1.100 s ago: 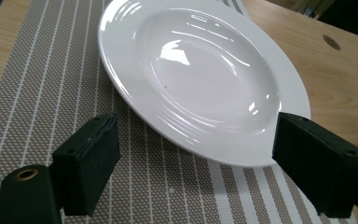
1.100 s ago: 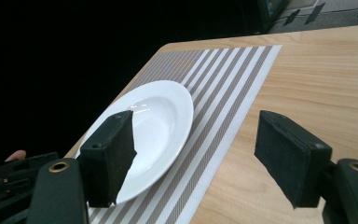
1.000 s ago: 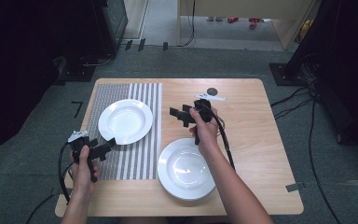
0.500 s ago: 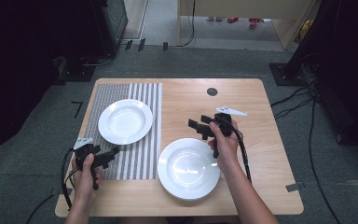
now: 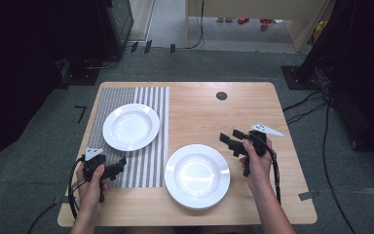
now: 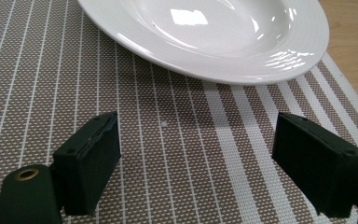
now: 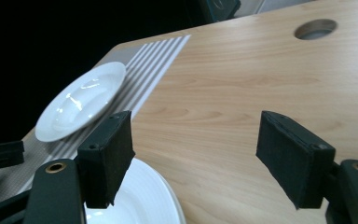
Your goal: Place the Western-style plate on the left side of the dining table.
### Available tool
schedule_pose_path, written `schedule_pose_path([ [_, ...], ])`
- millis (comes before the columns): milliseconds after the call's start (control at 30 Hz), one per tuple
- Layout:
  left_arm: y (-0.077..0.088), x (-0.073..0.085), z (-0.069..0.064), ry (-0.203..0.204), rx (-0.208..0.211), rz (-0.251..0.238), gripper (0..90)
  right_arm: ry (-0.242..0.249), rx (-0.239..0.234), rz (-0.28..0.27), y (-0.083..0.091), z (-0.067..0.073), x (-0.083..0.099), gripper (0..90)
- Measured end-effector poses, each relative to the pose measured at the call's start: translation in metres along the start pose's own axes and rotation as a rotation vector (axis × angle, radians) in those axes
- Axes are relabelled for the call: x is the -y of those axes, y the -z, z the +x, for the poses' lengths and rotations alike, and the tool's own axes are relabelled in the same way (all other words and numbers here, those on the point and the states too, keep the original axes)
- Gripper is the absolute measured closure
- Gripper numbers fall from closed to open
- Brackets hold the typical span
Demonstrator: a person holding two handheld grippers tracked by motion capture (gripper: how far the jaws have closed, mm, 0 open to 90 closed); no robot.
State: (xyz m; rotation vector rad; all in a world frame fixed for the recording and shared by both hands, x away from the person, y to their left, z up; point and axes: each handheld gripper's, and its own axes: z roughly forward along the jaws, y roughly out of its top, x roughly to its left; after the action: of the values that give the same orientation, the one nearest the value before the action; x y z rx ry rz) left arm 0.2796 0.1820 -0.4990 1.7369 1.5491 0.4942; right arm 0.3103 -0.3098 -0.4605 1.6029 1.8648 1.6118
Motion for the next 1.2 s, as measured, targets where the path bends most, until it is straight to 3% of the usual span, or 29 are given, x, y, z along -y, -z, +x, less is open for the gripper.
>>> schedule_pose_path([
  [200,-0.003,0.004,-0.004,-0.03,-0.034,0.024,15.4,-0.01,0.058,-0.001,0.021,-0.02,0.012,27.5],
  [333,-0.004,0.005,-0.004,-0.026,-0.063,0.027,15.4,-0.02,0.1,0.002,0.035,-0.035,0.021,27.5],
  [633,0.0,0.009,0.001,-0.022,-0.083,0.036,15.4,-0.058,0.183,-0.014,0.073,-0.067,0.036,27.4],
  [1000,0.012,0.019,0.006,-0.037,-0.127,0.02,15.4,-0.073,0.233,-0.015,0.107,-0.089,0.047,27.0],
  [1200,0.018,0.028,0.01,-0.041,-0.148,0.014,15.3,-0.051,0.272,-0.008,0.121,-0.099,0.053,26.8],
])
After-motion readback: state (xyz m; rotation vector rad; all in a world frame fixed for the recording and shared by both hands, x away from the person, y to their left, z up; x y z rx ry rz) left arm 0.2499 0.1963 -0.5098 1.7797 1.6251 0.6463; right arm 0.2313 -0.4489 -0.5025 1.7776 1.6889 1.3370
